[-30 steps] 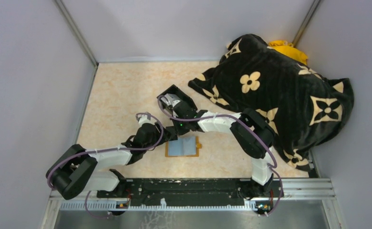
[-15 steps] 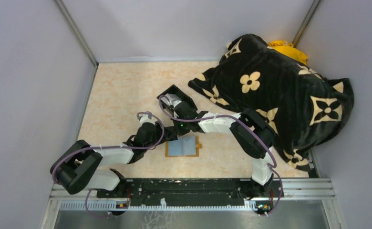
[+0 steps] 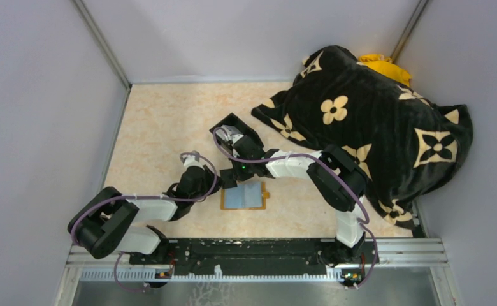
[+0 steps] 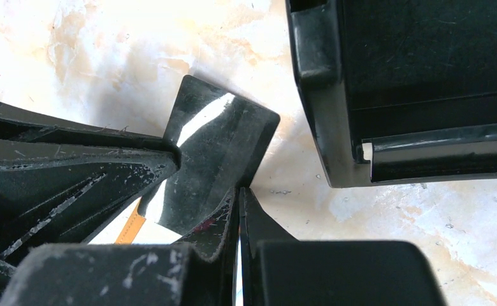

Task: Put the credit cards into the card holder
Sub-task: Pick up the credit card from the center of the board, then insert the credit card into the card holder.

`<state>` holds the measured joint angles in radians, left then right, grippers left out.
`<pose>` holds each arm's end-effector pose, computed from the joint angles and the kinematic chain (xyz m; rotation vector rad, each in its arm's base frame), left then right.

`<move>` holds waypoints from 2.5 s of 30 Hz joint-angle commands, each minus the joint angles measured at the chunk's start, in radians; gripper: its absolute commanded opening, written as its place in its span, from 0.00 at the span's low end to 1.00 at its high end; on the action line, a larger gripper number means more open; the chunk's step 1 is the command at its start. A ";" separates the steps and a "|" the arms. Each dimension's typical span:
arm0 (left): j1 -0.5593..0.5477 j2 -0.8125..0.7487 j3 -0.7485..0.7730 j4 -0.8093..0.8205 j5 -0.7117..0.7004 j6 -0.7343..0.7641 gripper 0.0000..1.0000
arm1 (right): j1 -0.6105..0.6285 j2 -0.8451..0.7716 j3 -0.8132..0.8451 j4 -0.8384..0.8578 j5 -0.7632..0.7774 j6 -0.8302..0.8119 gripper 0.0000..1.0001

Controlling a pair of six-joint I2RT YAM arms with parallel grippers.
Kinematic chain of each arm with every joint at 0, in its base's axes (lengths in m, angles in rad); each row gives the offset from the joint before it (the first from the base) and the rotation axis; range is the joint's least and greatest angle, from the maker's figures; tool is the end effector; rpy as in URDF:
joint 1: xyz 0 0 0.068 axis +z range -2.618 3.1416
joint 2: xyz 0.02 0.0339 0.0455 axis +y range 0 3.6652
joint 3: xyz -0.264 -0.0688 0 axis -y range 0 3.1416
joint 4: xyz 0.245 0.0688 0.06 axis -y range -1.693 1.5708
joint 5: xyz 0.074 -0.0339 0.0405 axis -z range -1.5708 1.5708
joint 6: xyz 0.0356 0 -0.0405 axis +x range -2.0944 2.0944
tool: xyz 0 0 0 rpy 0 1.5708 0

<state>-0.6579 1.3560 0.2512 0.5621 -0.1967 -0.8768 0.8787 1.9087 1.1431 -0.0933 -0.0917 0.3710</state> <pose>0.1789 -0.1294 0.1233 -0.3589 2.1542 -0.6999 0.2510 0.3079 0.1532 -0.6798 2.4476 0.6469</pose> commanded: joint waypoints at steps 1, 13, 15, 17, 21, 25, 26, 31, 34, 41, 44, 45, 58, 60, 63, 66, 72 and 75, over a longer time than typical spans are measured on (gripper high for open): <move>0.007 0.002 -0.015 0.056 0.021 0.012 0.15 | 0.004 0.020 -0.022 -0.024 -0.013 0.004 0.00; 0.012 -0.030 -0.054 0.131 0.045 0.020 0.00 | 0.003 0.008 -0.029 -0.021 -0.004 0.007 0.00; 0.012 -0.052 -0.059 0.121 0.036 0.020 0.00 | 0.001 -0.005 -0.030 -0.019 0.006 0.008 0.01; 0.012 -0.074 -0.063 0.110 0.027 0.022 0.00 | -0.001 -0.019 -0.031 -0.014 0.013 0.007 0.04; 0.012 -0.124 -0.062 0.078 0.020 0.032 0.00 | -0.004 -0.042 -0.034 -0.017 0.022 0.008 0.09; 0.012 -0.180 -0.054 0.024 0.020 0.041 0.00 | -0.004 -0.067 -0.046 -0.013 0.035 0.008 0.14; 0.012 -0.195 -0.053 0.008 0.020 0.043 0.00 | -0.004 -0.074 -0.048 -0.012 0.039 0.008 0.15; 0.012 -0.284 -0.053 -0.073 0.036 0.038 0.00 | -0.004 -0.106 -0.059 -0.012 0.051 0.008 0.17; 0.012 -0.333 -0.056 -0.113 0.050 0.025 0.00 | -0.004 -0.120 -0.065 -0.012 0.062 0.006 0.18; 0.009 -0.416 -0.067 -0.180 0.136 -0.035 0.00 | -0.006 -0.172 -0.085 -0.017 0.099 0.003 0.18; 0.004 -0.429 -0.083 -0.175 0.172 -0.071 0.00 | -0.013 -0.209 -0.101 -0.018 0.122 0.002 0.19; 0.000 -0.429 -0.090 -0.164 0.179 -0.085 0.00 | -0.014 -0.221 -0.107 -0.017 0.128 0.002 0.19; -0.095 -0.303 -0.132 -0.024 0.157 -0.208 0.00 | -0.019 -0.353 -0.216 -0.014 0.152 0.015 0.19; -0.099 -0.289 -0.137 -0.012 0.154 -0.213 0.00 | -0.020 -0.369 -0.236 -0.009 0.142 0.022 0.19; -0.104 -0.281 -0.144 0.009 0.151 -0.219 0.00 | -0.017 -0.389 -0.273 0.001 0.121 0.037 0.19; -0.109 -0.274 -0.147 0.026 0.141 -0.216 0.00 | -0.016 -0.403 -0.308 0.015 0.109 0.050 0.18; -0.122 -0.243 -0.166 0.111 0.139 -0.204 0.00 | -0.015 -0.410 -0.348 0.031 0.097 0.064 0.18; -0.127 -0.225 -0.177 0.154 0.139 -0.195 0.00 | -0.014 -0.407 -0.362 0.038 0.091 0.069 0.17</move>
<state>-0.7746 1.1118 0.0956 0.6140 -0.0486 -1.0843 0.8658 1.5414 0.7914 -0.1078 0.0124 0.4221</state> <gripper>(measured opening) 0.005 0.178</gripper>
